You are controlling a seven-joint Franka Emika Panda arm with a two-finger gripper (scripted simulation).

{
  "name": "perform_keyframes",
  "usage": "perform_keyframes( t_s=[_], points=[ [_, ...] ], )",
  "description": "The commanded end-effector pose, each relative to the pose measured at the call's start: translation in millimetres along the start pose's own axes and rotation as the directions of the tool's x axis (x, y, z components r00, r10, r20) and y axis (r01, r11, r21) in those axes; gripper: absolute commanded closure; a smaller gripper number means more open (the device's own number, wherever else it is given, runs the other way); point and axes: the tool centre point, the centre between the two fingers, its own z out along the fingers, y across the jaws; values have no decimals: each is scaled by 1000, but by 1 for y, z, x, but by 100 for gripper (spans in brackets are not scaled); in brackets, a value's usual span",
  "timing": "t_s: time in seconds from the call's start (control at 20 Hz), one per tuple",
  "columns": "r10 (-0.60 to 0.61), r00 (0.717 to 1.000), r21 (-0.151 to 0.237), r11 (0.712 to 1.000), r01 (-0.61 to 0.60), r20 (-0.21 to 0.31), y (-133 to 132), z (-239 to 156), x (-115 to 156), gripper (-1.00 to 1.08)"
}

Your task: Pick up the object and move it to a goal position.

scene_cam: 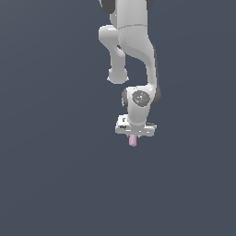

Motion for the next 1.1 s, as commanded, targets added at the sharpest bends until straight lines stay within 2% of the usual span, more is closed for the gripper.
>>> perform_keyframes(
  t_s=[0.0, 0.45, 1.05],
  points=[
    [0, 1000, 0, 1000, 0, -1, 2, -5, 3, 108],
    [0, 1000, 0, 1000, 0, -1, 24, -51, 27, 108],
    [0, 1000, 1, 1000, 0, -1, 73, -156, 83, 108]
  ],
)
